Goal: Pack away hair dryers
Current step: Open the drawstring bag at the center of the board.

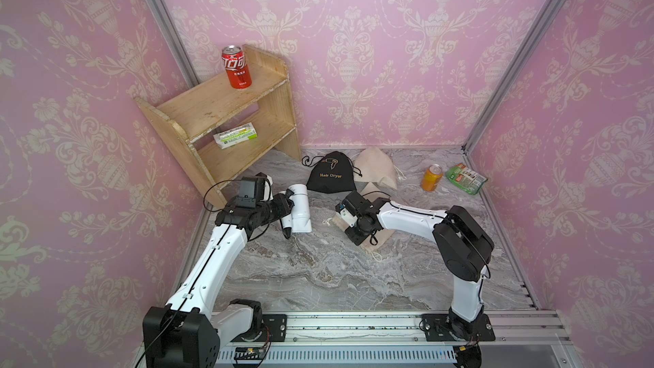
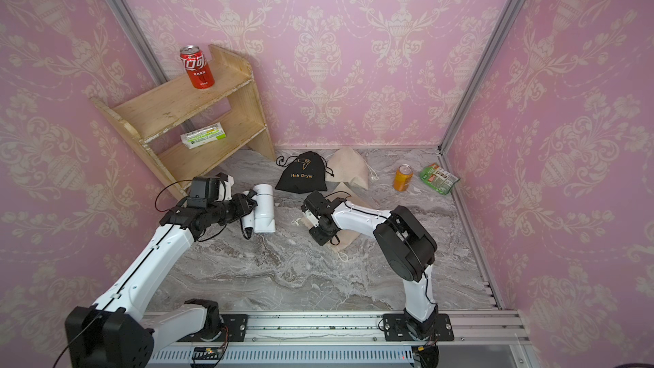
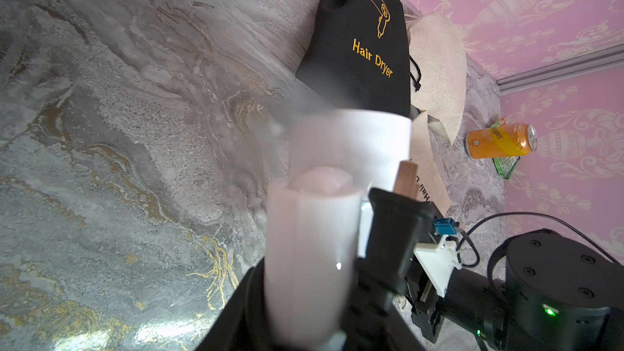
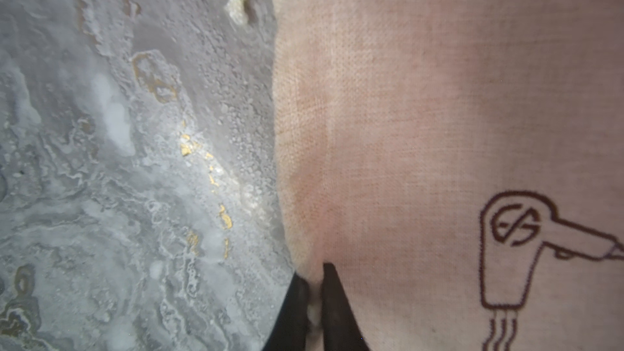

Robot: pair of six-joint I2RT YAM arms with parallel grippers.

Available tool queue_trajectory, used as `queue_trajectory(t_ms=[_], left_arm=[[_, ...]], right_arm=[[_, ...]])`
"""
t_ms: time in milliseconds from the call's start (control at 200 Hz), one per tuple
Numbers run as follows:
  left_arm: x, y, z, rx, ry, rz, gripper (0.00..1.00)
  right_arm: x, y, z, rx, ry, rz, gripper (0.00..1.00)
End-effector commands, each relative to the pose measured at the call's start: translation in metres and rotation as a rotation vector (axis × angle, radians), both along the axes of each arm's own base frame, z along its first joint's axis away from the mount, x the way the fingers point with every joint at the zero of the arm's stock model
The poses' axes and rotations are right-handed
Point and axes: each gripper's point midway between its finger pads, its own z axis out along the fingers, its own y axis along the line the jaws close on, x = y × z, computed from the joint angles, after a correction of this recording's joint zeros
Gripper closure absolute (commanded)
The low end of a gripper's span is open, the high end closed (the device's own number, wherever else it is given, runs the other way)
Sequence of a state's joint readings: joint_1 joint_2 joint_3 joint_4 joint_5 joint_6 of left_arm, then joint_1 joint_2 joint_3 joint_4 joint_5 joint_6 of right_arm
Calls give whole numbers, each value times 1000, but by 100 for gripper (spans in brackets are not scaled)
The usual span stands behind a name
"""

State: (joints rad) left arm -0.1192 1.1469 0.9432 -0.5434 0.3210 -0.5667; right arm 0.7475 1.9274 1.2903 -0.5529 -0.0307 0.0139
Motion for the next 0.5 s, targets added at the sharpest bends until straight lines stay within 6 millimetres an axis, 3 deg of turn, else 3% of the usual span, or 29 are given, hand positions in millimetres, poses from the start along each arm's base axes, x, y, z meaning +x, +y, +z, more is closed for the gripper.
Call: queue_trajectory(t_ms=[0,240,495], left_arm=[[2,-11,7,-44,-29,-27,90],[-7,-22,-8,-64,7,-49,90],[-13,-30,-18,-69,28,-63,90]], right_arm=[[7,6,18,45,-24,2,88],[8,4,34,114,-20,-13,85],[6,7,23,127,13,-19,86]])
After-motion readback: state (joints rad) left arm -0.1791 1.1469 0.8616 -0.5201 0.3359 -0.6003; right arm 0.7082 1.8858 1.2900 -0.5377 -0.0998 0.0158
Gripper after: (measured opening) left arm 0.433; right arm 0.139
